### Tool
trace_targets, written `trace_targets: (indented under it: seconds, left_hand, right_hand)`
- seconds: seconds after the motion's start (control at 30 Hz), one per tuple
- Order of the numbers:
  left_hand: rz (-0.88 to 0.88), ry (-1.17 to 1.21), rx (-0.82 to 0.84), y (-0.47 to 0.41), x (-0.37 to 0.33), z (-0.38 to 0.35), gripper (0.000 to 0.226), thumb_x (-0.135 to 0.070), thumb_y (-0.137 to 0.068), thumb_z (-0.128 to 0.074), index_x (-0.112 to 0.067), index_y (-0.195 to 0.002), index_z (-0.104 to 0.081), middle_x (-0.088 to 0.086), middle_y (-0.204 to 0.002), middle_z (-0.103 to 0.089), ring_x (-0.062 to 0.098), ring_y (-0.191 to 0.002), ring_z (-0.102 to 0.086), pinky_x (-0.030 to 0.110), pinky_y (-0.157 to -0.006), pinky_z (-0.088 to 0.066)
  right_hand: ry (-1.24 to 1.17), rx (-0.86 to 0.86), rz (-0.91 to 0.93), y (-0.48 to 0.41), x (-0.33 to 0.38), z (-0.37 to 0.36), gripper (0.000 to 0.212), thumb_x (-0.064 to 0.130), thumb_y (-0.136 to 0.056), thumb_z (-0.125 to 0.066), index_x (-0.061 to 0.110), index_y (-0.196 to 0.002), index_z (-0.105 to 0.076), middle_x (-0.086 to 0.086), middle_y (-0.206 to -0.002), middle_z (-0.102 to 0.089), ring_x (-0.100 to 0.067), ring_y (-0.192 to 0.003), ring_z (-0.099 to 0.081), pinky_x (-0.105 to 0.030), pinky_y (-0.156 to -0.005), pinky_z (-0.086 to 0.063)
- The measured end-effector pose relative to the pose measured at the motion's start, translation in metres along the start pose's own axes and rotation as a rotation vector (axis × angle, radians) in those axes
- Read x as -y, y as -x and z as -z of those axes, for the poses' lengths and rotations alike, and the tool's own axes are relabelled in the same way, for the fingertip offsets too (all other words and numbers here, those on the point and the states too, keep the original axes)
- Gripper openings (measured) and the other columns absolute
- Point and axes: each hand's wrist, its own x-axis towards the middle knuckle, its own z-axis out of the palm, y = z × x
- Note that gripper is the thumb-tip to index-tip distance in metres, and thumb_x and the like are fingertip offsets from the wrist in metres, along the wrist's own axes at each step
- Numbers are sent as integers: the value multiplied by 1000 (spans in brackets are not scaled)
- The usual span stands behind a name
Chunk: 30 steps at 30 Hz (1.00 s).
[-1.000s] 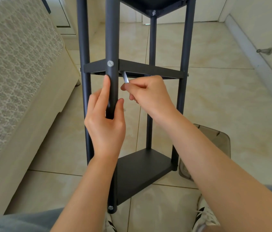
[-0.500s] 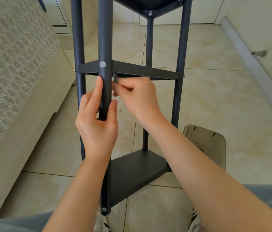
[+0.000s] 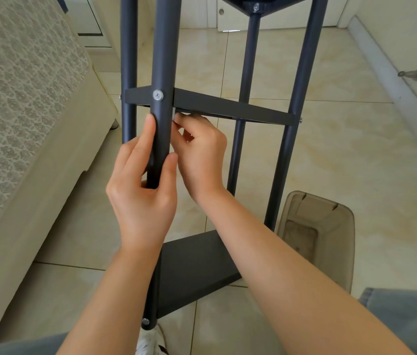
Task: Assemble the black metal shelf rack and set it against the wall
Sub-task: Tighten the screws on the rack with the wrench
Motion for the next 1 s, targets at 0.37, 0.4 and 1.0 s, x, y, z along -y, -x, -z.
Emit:
trace_targets:
  seconds: [0.37, 0.4, 1.0]
  left_hand:
    - [11, -4, -11, 0, 3, -3, 55, -9, -94, -66, -15, -145, -47, -4, -98, -53, -2, -80, -53, 9, -74, -40]
    - [19, 1, -14, 0, 3, -3, 55, -9, -93, -66, -15, -145, -47, -4, -98, -54, -1, -80, -53, 10, -73, -40]
    - [48, 13, -33, 0, 2, 1, 55, -9, -93, -66, -14, -145, -49, -22, -91, -45, 6, -72, -52, 10, -69, -40]
  right_hand:
    - [-27, 204, -153, 3, -4, 23, 16, 13, -92, -66, 3, -86, -77, -8, -73, -66, -18, -69, -57, -25, -66, -46]
    - [-14, 216, -173, 4, -1, 26, 14, 14, -91, -68, 5, -89, -78, -7, -76, -65, -17, -71, -56, -21, -66, -44]
    - [43, 420, -255, -21, 33, 45, 34, 17, -89, -66, -8, -66, -67, -25, -66, -62, -35, -67, -57, -24, -64, -42]
